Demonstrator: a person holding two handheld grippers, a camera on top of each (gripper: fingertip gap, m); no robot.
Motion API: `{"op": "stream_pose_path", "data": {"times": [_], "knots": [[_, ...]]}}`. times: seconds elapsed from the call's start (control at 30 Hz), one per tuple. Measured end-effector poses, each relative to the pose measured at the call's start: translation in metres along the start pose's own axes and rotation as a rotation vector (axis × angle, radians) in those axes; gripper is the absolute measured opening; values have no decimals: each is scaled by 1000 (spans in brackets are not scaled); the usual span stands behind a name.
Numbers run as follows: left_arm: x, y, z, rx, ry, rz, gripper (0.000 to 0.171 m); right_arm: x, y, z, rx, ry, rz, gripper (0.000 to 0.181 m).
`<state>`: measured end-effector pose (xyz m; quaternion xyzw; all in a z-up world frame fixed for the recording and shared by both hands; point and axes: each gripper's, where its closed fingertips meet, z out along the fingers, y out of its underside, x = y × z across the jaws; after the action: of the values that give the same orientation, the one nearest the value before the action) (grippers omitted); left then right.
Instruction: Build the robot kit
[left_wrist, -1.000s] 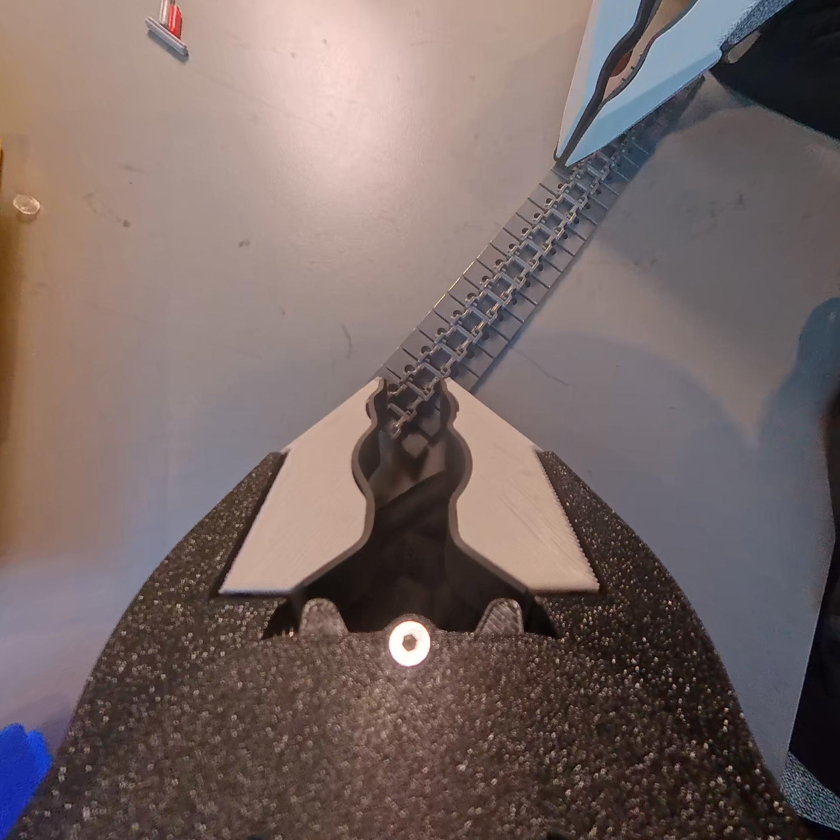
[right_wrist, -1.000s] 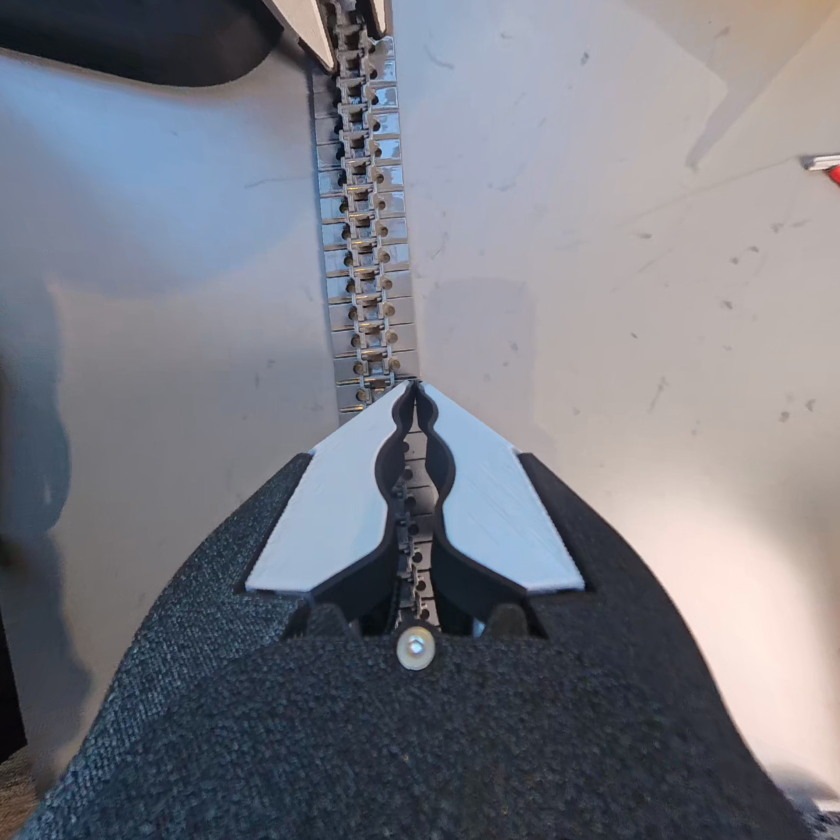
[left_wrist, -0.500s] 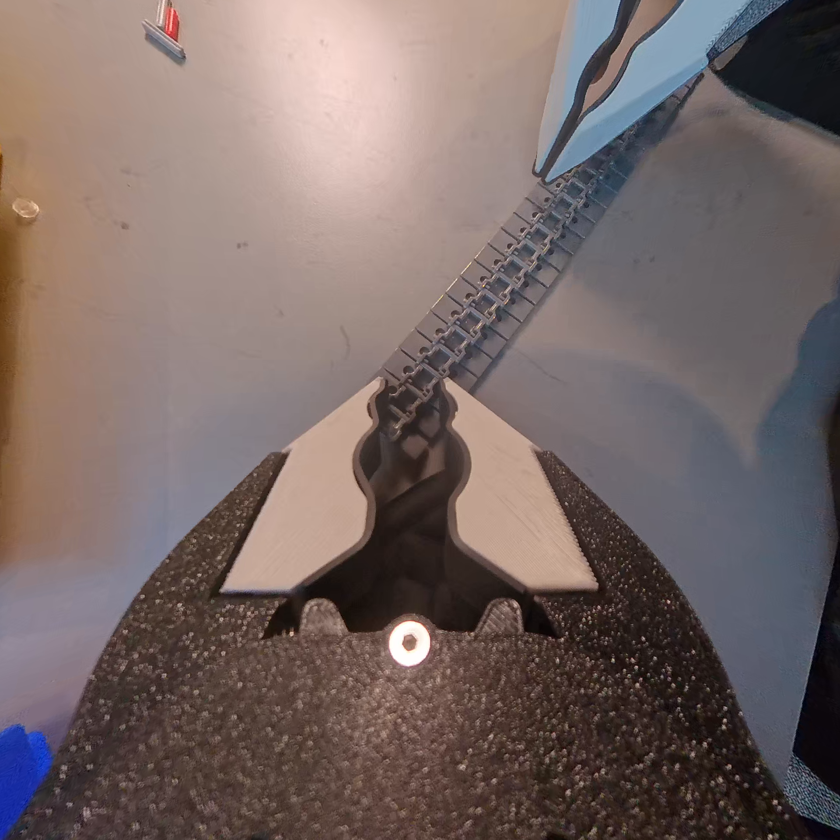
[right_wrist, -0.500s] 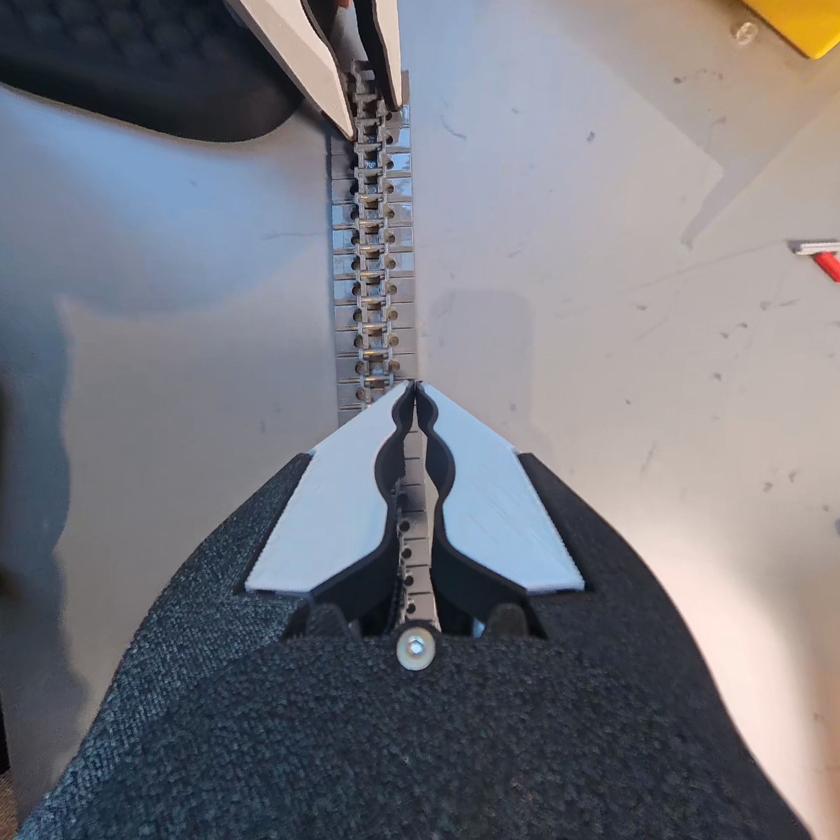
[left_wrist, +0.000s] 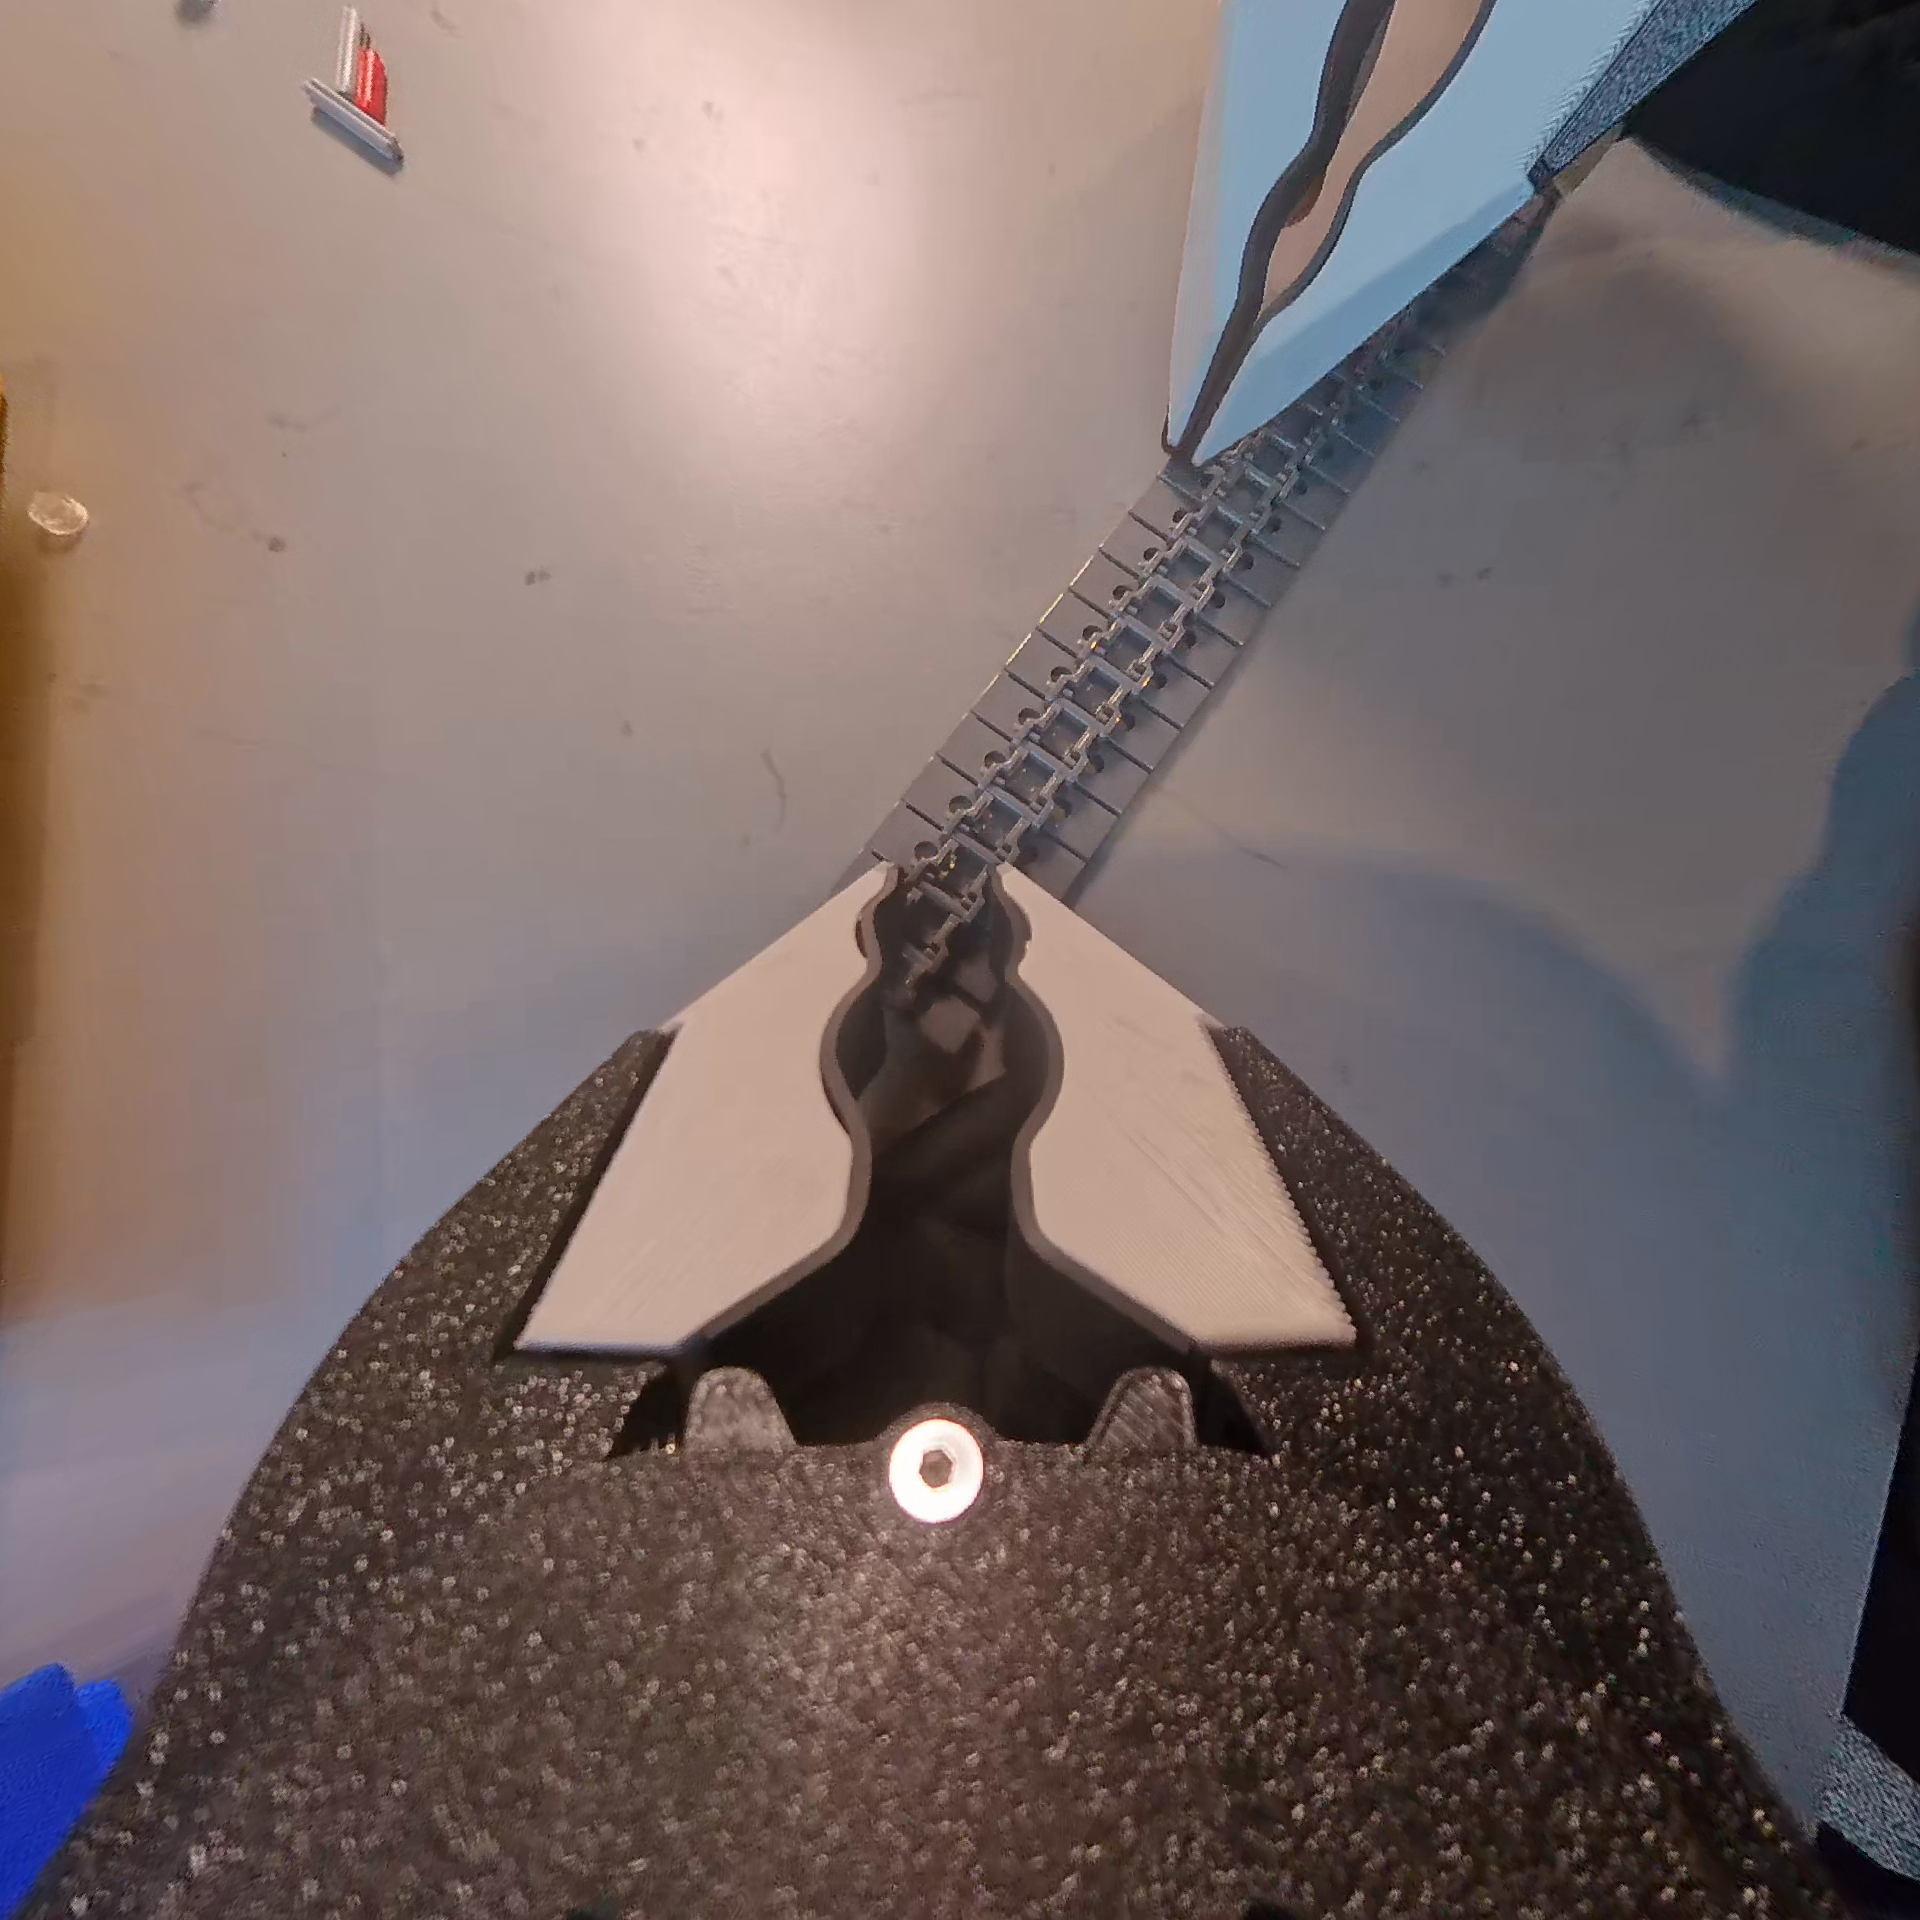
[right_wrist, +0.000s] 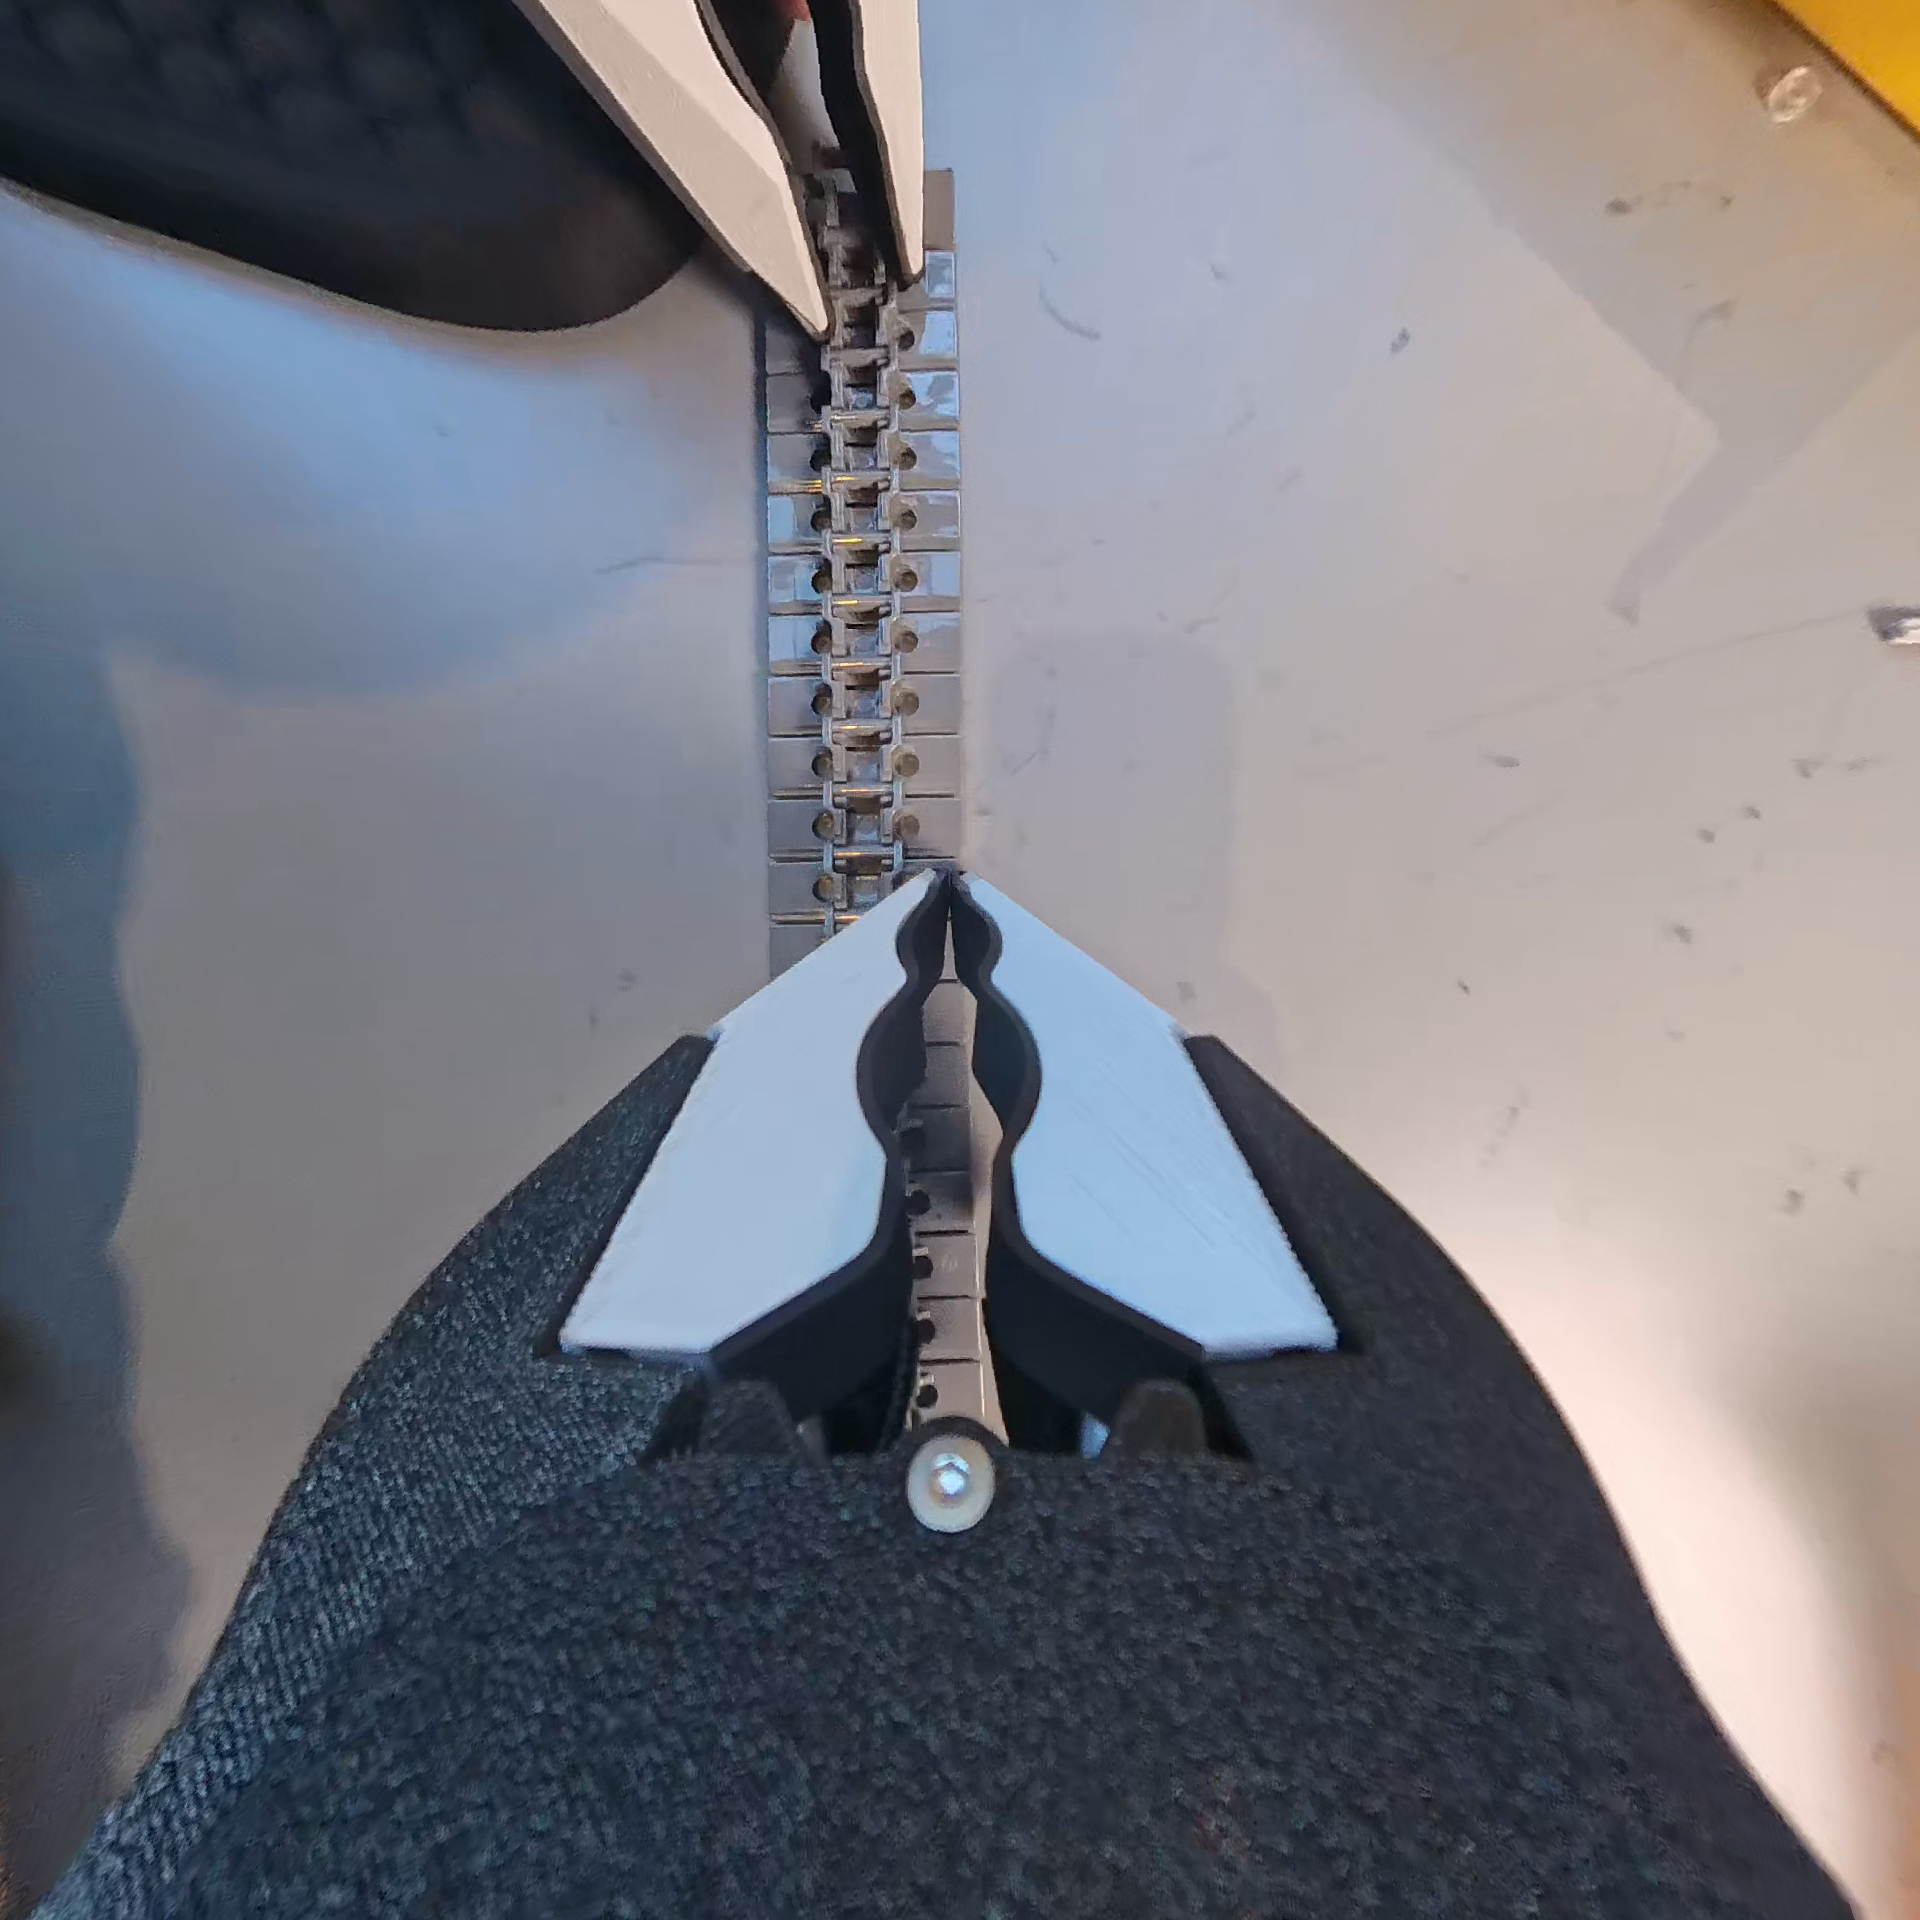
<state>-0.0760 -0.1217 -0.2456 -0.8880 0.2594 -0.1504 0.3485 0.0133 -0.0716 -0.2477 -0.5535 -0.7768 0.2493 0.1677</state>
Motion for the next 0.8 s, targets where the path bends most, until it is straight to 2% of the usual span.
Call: {"op": "stream_pose_path", "data": {"times": [0.2,0.8], "knots": [[2,0,1,-7,-1,23,14,0,-10,-1,16,4,-14,0],[6,-1,2,-21,-4,72,13,1,-16,10,-2,-11,-38,0]]}}
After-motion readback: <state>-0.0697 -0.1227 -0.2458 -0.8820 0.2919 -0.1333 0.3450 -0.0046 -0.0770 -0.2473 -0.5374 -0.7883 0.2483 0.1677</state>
